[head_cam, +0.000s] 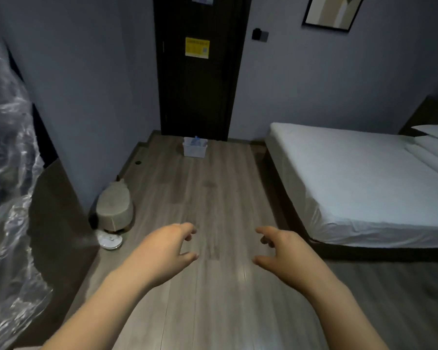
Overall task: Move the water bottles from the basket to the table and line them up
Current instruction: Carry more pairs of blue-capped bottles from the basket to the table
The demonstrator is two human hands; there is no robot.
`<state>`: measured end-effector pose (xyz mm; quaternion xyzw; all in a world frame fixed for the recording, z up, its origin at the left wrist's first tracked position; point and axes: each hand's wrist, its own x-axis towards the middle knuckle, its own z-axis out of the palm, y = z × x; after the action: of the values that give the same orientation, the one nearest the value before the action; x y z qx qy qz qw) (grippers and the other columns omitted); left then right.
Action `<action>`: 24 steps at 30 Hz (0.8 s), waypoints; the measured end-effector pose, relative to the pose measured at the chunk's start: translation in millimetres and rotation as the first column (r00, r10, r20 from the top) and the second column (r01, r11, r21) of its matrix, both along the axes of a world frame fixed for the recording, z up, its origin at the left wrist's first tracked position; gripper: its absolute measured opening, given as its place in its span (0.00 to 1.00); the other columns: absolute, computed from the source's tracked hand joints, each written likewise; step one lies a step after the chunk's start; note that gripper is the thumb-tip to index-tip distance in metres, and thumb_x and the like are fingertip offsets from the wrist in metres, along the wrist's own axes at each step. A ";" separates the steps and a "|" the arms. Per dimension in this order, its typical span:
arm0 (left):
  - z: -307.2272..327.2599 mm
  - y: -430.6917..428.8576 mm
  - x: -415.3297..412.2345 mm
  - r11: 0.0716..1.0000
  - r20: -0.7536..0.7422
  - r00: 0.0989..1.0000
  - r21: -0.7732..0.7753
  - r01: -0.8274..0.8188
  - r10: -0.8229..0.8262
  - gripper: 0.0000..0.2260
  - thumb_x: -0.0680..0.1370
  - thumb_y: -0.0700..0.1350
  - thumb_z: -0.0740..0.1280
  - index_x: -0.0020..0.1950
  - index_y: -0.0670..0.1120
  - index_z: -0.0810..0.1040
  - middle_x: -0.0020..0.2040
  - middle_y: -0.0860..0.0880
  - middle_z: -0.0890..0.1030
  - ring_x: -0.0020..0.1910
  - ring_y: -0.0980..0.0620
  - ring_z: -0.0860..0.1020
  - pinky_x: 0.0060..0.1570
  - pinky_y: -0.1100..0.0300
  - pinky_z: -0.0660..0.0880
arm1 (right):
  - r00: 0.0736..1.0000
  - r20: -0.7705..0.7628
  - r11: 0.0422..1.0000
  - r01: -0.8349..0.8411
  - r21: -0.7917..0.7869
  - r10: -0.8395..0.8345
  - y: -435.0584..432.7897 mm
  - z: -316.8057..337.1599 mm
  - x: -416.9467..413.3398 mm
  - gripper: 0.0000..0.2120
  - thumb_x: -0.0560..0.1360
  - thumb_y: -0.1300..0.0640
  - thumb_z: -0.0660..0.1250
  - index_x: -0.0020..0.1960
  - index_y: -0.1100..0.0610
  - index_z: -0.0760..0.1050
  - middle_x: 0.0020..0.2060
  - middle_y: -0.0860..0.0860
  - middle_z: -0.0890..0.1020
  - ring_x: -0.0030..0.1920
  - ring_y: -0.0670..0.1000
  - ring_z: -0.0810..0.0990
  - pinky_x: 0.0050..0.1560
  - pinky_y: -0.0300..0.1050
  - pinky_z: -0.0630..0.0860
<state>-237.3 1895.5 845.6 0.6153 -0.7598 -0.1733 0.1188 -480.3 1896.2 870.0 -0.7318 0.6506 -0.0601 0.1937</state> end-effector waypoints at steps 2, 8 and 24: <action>-0.1 -35.6 -3.9 1.000 -0.005 1.000 0.004 0.008 -0.008 0.21 0.75 0.57 0.66 0.67 0.54 0.69 0.60 0.58 0.76 0.59 0.57 0.75 0.57 0.60 0.72 | 1.000 0.002 1.000 0.005 0.001 -0.005 -32.7 -1.4 -3.0 0.32 0.73 0.47 0.70 0.74 0.47 0.62 0.64 0.46 0.76 0.61 0.45 0.76 0.58 0.40 0.74; -3.4 -143.2 -25.0 1.000 0.010 1.000 -0.023 0.013 -0.012 0.21 0.75 0.56 0.66 0.66 0.52 0.70 0.60 0.56 0.76 0.59 0.56 0.75 0.56 0.61 0.71 | 0.999 0.032 1.000 -0.015 -0.015 0.016 -146.2 -9.0 -23.4 0.30 0.74 0.47 0.69 0.73 0.48 0.64 0.64 0.45 0.76 0.61 0.45 0.76 0.59 0.39 0.74; 10.1 -400.9 -71.8 0.996 -0.024 0.996 -0.030 -0.082 0.081 0.19 0.75 0.55 0.67 0.64 0.53 0.72 0.59 0.56 0.76 0.57 0.58 0.75 0.57 0.63 0.71 | 0.992 0.073 0.993 -0.102 -0.059 0.106 -428.4 4.4 -69.4 0.27 0.73 0.47 0.70 0.70 0.49 0.68 0.62 0.46 0.77 0.60 0.44 0.77 0.57 0.36 0.73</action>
<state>-309.1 1494.6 855.7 0.6418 -0.7353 -0.1638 0.1439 -549.6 1467.8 874.3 -0.7669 0.6019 -0.0957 0.2010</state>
